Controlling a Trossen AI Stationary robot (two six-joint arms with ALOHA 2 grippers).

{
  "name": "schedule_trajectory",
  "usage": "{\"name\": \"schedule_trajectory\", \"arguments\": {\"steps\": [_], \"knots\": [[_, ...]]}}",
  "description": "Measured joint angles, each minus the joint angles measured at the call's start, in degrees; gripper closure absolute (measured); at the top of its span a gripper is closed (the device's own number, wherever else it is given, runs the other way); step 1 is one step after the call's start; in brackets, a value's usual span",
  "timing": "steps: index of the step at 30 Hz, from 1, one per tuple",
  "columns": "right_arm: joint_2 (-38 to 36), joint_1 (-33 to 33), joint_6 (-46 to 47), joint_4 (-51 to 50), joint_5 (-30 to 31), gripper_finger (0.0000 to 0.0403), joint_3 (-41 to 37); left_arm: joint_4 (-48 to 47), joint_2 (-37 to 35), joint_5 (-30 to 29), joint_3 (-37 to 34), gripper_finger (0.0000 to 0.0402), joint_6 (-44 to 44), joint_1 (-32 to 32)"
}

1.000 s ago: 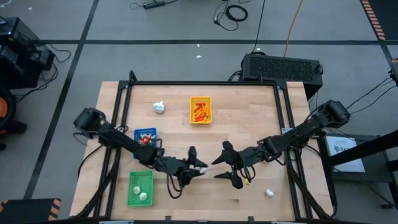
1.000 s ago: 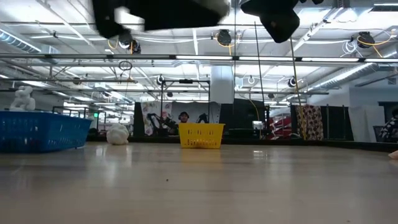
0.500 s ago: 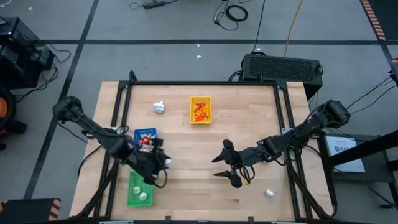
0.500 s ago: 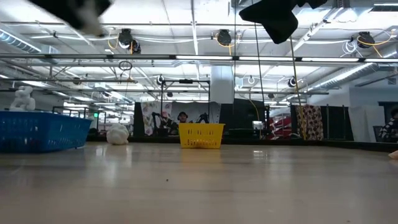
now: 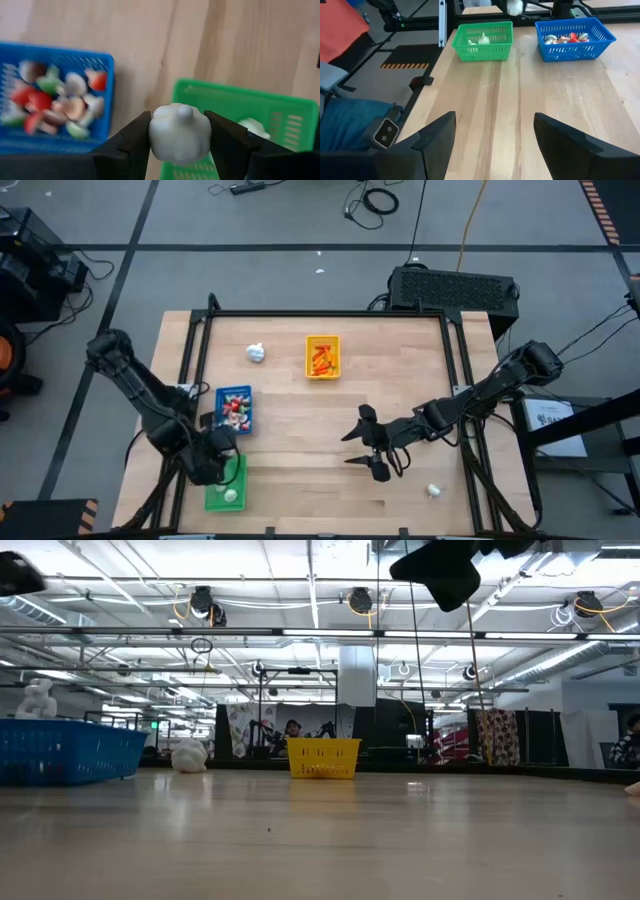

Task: Sort produce into baskets
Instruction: Put the garlic into the green bin

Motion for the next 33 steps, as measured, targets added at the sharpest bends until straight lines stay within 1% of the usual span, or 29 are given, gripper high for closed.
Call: {"name": "schedule_trajectory", "arguments": {"steps": [3, 5, 10, 16, 24, 27, 31, 33], "knots": [[0.0, 0.0, 0.0, -1.2, -0.02, 0.0145, 0.0, 1.55, 0.14, 0.22, -1.26, 0.0225, -5.02, -2.64], [0.0, 0.02, -0.02, -2.09, -0.02, 0.0145, 0.0, 4.79, 0.12, 0.2, -2.33, 0.0225, -6.51, -4.13], [0.02, 0.02, -1.2, -2.74, -0.02, 0.0145, 0.0, 12.13, 0.25, -0.22, -5.36, 0.0225, -6.85, -6.56], [0.02, 0.04, -1.7, -2.92, -0.09, 0.0145, 0.0, 17.95, 1.78, -0.35, -7.45, 0.0225, -6.84, -7.24], [0.02, 0.11, -1.73, -5.61, -0.12, 0.0145, 0.0, 18.23, 4.19, -0.35, -7.85, 0.0224, -7.74, -6.69], [0.02, 0.11, -1.97, -5.98, -0.13, 0.0145, 0.0, 18.02, 4.23, -0.35, -7.85, 0.0207, -9.89, -6.1], [0.02, 0.11, -3.05, -5.99, -0.11, 0.0145, 0.0, 18.02, 4.23, -0.11, -7.85, 0.0166, -9.89, -5.35], [0.02, 0.11, -3.19, -5.99, -0.11, 0.0145, 0.0, 17.94, 4.23, 1.32, -7.85, 0.0146, -9.85, -4.91]]}}
